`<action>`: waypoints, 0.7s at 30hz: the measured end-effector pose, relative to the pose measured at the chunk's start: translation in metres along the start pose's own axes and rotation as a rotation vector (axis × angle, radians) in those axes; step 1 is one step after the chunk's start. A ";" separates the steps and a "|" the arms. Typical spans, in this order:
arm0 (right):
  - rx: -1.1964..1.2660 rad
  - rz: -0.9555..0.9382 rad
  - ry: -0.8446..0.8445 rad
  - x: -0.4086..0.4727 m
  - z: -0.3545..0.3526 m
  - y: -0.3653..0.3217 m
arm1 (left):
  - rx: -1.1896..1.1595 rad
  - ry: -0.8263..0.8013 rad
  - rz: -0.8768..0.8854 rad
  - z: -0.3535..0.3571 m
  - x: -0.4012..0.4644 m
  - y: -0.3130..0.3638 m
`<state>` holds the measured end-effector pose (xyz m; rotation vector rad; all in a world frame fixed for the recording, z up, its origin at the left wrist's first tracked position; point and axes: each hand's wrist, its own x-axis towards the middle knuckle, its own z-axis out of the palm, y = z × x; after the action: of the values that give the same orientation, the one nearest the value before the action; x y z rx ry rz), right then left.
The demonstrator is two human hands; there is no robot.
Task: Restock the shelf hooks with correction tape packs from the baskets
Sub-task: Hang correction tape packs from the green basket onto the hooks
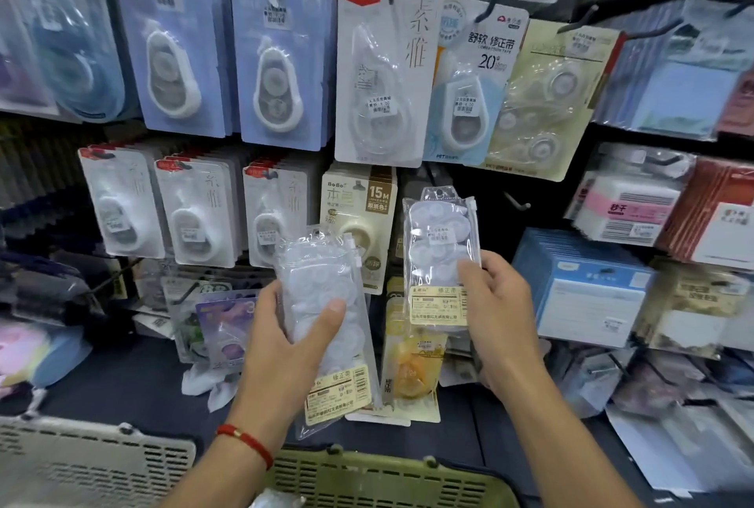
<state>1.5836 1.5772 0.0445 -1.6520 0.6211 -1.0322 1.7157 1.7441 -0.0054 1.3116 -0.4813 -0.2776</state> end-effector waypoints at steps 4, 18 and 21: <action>0.016 -0.005 0.036 -0.009 0.003 0.001 | -0.031 0.016 -0.007 -0.001 0.001 -0.002; -0.210 0.177 -0.303 -0.022 0.014 0.030 | -0.020 0.028 0.003 0.005 0.000 -0.008; -0.161 0.090 -0.439 -0.040 0.042 0.030 | -0.040 0.046 0.006 0.008 0.001 -0.008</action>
<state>1.6023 1.6208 -0.0002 -1.8970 0.4867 -0.5376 1.7130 1.7344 -0.0118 1.2750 -0.4392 -0.2504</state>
